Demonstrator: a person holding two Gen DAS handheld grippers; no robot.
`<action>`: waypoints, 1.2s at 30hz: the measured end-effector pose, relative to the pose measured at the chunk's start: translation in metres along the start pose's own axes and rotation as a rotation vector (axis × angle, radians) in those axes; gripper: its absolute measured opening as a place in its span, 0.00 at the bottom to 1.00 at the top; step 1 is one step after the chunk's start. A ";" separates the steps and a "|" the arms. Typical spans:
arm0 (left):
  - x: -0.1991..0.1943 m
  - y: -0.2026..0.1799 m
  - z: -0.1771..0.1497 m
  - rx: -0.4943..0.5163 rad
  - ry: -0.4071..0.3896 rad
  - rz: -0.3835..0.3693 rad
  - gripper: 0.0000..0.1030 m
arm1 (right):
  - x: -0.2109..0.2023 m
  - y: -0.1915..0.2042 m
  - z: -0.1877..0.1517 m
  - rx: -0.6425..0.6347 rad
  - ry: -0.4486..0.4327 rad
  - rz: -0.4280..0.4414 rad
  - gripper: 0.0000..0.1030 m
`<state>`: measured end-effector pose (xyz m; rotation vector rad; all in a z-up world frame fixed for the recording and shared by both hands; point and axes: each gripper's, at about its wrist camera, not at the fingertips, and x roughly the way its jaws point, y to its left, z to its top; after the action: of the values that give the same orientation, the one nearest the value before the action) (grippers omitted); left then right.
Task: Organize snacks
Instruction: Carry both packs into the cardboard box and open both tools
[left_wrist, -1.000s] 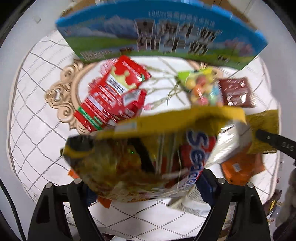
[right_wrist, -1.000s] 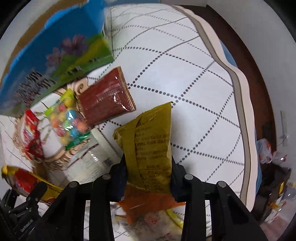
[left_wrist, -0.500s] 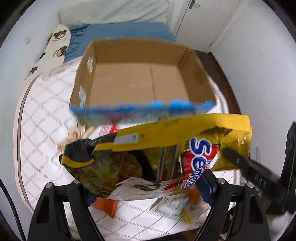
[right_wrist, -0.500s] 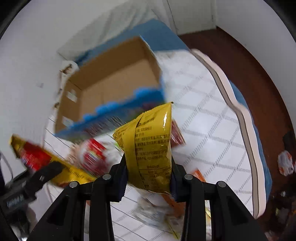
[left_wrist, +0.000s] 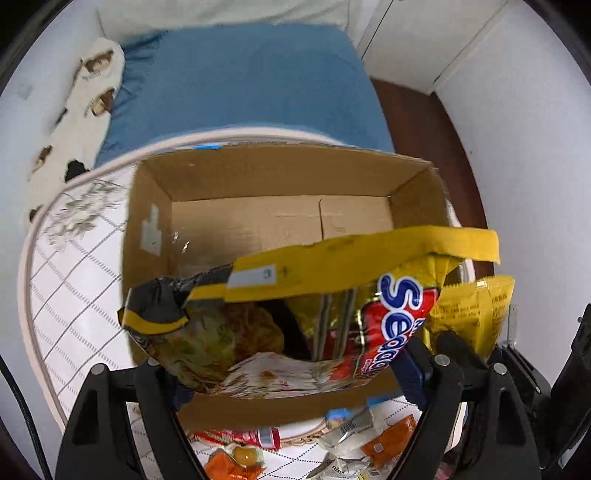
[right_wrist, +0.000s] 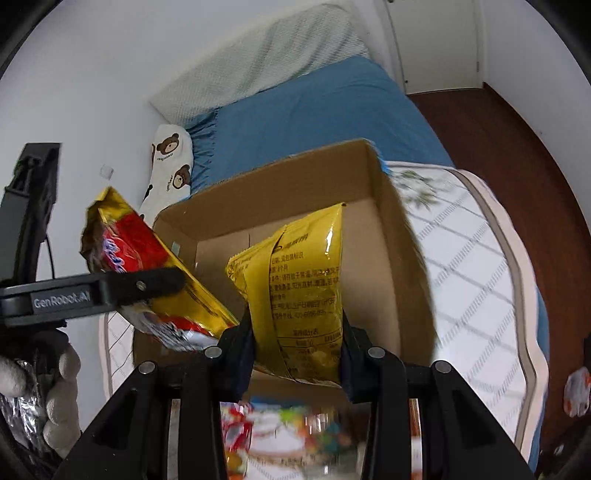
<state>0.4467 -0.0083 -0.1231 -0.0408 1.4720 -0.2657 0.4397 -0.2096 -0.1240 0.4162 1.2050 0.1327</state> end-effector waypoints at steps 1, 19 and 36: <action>0.010 0.004 0.008 -0.008 0.022 -0.011 0.83 | 0.008 0.000 0.007 -0.003 0.006 0.003 0.38; 0.065 0.015 0.043 0.001 0.059 0.097 0.87 | 0.152 0.004 0.062 -0.134 0.163 -0.093 0.84; 0.006 0.009 -0.033 -0.026 -0.210 0.218 0.87 | 0.090 0.013 0.016 -0.172 0.043 -0.269 0.84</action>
<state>0.4159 0.0034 -0.1337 0.0693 1.2593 -0.0628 0.4889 -0.1729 -0.1931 0.0991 1.2688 0.0134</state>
